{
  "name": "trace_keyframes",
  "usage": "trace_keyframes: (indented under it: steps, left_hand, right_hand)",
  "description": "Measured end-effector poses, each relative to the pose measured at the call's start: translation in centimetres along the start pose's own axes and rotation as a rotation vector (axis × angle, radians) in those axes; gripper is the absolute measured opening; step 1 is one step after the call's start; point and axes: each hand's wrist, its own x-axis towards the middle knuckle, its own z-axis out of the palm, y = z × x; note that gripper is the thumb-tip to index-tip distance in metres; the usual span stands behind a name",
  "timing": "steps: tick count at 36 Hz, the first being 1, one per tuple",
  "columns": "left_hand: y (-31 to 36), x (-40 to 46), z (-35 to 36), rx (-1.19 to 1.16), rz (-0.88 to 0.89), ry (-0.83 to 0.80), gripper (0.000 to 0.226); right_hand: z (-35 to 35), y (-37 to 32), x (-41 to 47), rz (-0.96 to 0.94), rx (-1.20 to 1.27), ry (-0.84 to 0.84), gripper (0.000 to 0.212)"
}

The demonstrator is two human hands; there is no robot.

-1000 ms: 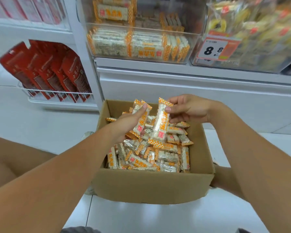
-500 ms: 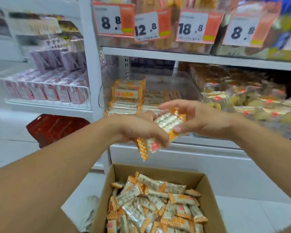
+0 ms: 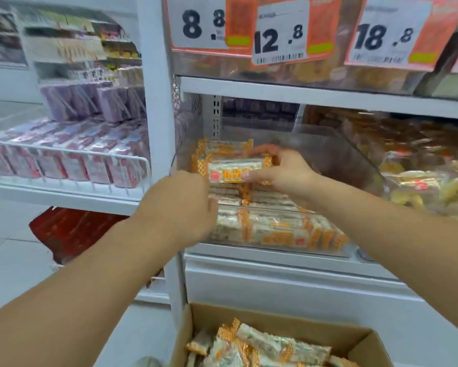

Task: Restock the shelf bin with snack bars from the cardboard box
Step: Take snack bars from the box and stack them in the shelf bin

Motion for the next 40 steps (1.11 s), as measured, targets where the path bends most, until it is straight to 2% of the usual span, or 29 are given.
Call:
trace_keyframes:
  steps: [4,9,14,17,19,22,26,31,36,40]
  left_hand:
    - [0.5,0.3,0.9,0.032,0.012,-0.118,0.035]
    - [0.2,0.9,1.2,-0.006,0.005,-0.179,0.044]
    - [0.5,0.9,1.4,-0.039,-0.017,-0.194,0.045]
    - [0.5,0.9,1.4,-0.037,-0.016,-0.200,0.042]
    - [0.5,0.9,1.4,-0.051,-0.020,-0.198,0.041]
    - [0.5,0.9,1.4,-0.081,-0.024,-0.189,0.038]
    - [0.4,0.9,1.5,-0.112,-0.015,-0.175,0.039]
    - [0.3,0.9,1.5,-0.163,-0.038,-0.173,0.035]
    - [0.5,1.0,1.3,-0.137,-0.049,-0.200,0.042]
    - [0.5,1.0,1.2,-0.139,-0.054,-0.198,0.040]
  right_hand:
    - [2.9,0.0,2.7,-0.139,-0.328,-0.078,0.057]
    - [3.5,0.2,3.9,-0.245,-0.644,-0.005,0.060]
    - [4.1,-0.9,3.9,-0.302,-0.833,-0.175,0.061]
    - [5.0,-1.1,4.4,-0.297,-0.944,-0.280,0.087]
    - [5.8,-0.9,4.7,-0.261,-0.995,-0.326,0.099]
    - [6.4,-0.8,4.7,-0.219,-1.084,-0.340,0.093]
    - [6.1,-1.1,4.0,-0.273,-1.100,-0.273,0.086]
    - [6.5,-1.3,4.3,-0.317,-1.301,-0.269,0.087]
    - [5.9,-1.4,5.7,-0.248,-1.179,-0.371,0.098]
    - [5.5,-1.5,6.2,-0.181,-1.177,-0.471,0.098]
